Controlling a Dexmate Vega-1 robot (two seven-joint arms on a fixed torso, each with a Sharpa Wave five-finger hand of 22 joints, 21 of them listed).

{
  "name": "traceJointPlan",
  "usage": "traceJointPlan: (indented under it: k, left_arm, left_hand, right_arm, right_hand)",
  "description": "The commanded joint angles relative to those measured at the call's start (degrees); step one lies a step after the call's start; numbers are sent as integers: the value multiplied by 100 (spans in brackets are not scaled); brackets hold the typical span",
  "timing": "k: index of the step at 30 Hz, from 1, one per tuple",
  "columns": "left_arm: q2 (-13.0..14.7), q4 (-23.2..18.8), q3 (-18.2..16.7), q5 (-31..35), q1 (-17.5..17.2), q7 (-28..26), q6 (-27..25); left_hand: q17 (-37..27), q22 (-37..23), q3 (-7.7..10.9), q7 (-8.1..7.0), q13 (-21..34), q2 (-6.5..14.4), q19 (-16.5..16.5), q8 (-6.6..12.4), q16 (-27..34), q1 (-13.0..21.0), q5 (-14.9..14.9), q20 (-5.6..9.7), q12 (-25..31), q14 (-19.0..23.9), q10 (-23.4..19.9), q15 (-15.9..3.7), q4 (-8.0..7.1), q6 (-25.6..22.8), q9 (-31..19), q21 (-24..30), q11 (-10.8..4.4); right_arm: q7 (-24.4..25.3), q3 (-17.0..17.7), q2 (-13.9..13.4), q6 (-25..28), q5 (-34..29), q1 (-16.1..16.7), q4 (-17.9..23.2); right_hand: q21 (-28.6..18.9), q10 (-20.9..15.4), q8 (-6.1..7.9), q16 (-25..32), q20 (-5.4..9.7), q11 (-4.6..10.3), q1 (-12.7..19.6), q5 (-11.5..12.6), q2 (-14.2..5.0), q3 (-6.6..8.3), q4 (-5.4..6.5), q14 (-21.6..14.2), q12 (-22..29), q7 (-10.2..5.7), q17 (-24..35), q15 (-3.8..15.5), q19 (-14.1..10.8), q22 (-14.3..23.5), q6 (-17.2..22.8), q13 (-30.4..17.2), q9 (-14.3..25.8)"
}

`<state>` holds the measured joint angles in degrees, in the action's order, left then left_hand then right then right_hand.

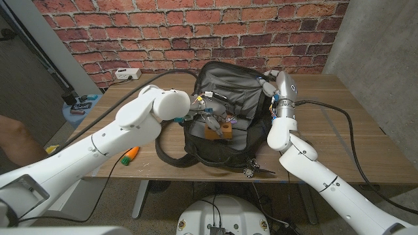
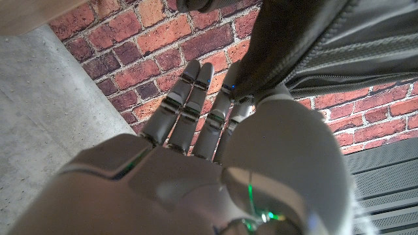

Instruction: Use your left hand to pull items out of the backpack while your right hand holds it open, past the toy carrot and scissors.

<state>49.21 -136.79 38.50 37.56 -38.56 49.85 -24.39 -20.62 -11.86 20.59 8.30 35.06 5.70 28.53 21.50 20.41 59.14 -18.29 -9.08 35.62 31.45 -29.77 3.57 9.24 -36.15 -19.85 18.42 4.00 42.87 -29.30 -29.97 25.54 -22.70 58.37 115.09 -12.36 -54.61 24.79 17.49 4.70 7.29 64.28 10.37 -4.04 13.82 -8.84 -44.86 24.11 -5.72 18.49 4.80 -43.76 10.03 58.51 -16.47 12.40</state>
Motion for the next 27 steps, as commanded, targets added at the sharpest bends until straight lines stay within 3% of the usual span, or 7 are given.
traceJointPlan:
  k: [1,27]
  left_arm:
    - [319,-287,-316,-813,-161,-428,-529]
    - [1237,-783,-868,-2605,-430,-1640,-1463]
  left_hand:
    - [-42,-27,-6,6,72,48,-23,76,33,34,17,-11,75,76,8,-22,-3,-98,-51,44,-4]
    - [-206,-47,-15,37,357,88,-34,228,77,73,-16,-14,315,102,72,-1,-13,-114,-233,66,24]
  right_arm:
    - [-34,-88,34,79,-60,-118,-6]
    - [-152,-124,-19,82,-65,-239,-64]
  right_hand:
    - [-6,-20,13,-22,192,-20,27,33,-60,-36,11,-52,-8,8,14,776,-45,27,28,-21,13]
    - [-2,-29,0,-34,194,-20,38,35,-69,-52,11,-60,-10,2,25,778,-29,30,13,-31,14]
